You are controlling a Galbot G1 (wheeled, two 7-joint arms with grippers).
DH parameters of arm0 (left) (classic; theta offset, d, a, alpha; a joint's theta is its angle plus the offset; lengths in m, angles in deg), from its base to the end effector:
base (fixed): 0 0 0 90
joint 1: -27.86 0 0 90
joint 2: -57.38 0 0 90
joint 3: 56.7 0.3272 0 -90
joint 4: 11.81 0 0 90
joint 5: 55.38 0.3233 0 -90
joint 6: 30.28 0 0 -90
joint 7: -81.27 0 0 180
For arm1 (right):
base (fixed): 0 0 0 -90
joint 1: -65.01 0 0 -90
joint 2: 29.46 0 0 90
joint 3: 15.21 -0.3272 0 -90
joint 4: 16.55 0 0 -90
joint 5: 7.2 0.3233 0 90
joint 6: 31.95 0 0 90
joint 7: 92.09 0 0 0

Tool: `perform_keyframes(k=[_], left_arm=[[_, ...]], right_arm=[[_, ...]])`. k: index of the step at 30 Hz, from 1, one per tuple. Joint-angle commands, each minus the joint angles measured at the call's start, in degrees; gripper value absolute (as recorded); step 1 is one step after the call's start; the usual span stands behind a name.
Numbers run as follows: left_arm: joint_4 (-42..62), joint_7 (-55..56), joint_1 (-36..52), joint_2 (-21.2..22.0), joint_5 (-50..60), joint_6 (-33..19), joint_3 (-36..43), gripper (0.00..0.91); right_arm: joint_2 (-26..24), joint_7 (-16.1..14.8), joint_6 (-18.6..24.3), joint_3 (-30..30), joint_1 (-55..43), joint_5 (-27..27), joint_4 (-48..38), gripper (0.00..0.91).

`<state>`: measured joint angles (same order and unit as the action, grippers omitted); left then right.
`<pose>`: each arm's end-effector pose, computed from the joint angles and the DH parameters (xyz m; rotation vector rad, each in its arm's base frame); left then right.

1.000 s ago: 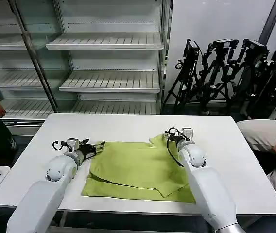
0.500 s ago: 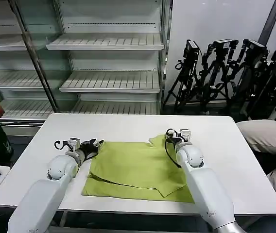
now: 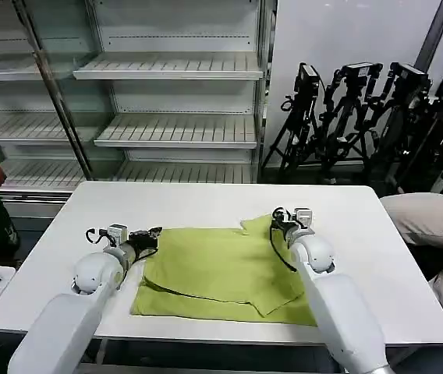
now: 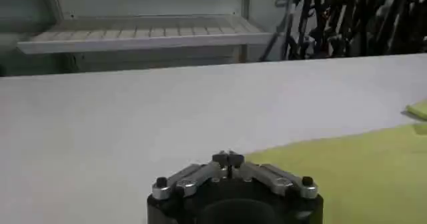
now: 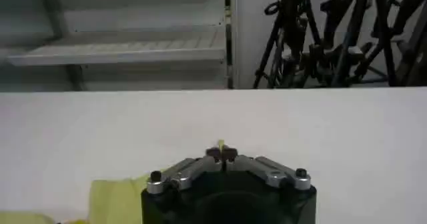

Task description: Fold and organize the clothes.

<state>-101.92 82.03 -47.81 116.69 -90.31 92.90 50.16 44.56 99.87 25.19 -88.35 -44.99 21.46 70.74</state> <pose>0.3811 0.0860 -0.2419 -0.3331 -2.6368 -0.0488 0.4118 -0.0042 -0.2279 0.1652 -2.7540 -0.0524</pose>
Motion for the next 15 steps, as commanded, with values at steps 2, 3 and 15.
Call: perform_keyframes(k=[2,3,15], left_arm=[[-16.06,4.43,-10.23,-1.72,-1.5,-0.15,-3.25,0.03],[-16.99,4.84,-11.07,-1.72,-1.62,-0.16,-3.67,0.03],[-21.69,4.43,-19.4,-4.04,-0.12,-0.65,-8.78,0.03]], right_arm=[[-4.72,0.28,-0.25,-1.99,10.92,1.19,17.96,0.0],[-5.13,0.25,-0.24,-2.24,13.02,1.16,19.84,0.0],[-6.17,0.36,0.12,-5.1,26.36,-1.93,30.51,0.0]])
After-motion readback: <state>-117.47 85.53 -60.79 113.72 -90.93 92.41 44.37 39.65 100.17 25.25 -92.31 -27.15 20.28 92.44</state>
